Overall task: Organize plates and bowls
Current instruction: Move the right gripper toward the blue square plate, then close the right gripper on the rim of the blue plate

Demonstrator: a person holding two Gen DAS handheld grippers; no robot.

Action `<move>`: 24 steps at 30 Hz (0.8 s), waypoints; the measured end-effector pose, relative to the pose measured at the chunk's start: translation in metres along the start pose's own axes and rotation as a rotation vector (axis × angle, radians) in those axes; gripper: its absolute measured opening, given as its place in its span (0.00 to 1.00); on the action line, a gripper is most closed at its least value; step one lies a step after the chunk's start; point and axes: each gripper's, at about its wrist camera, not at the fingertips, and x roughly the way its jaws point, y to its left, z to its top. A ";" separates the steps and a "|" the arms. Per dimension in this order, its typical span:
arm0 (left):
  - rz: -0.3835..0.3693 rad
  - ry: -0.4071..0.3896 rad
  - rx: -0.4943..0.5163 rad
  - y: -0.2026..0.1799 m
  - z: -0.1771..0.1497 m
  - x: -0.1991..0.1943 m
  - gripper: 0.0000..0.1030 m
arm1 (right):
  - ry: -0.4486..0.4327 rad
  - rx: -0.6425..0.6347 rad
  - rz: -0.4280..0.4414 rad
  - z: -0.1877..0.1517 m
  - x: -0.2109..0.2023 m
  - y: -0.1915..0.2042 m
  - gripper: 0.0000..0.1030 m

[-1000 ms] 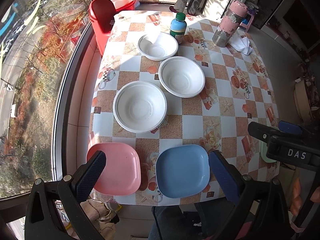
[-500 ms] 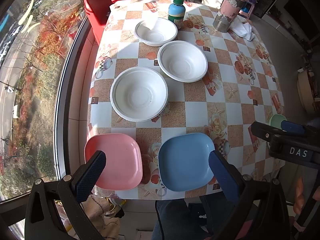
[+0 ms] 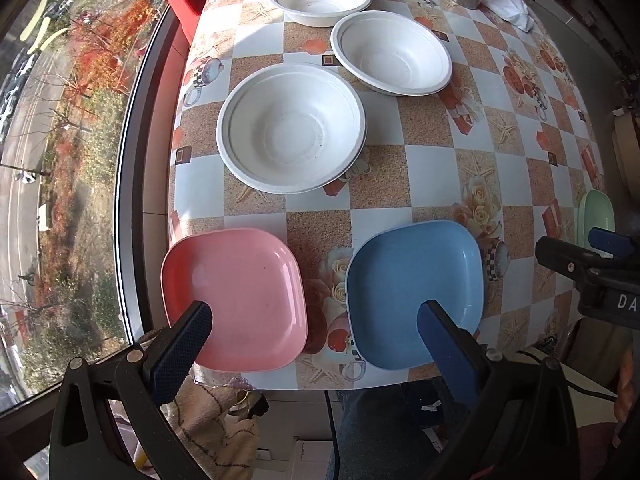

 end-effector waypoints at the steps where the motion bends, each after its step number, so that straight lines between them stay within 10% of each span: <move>1: 0.002 0.009 0.007 -0.002 -0.001 0.005 1.00 | 0.009 -0.005 0.005 -0.001 0.006 0.000 1.00; 24: 0.045 0.108 0.056 -0.040 0.003 0.078 1.00 | 0.139 -0.105 -0.124 -0.038 0.136 -0.012 1.00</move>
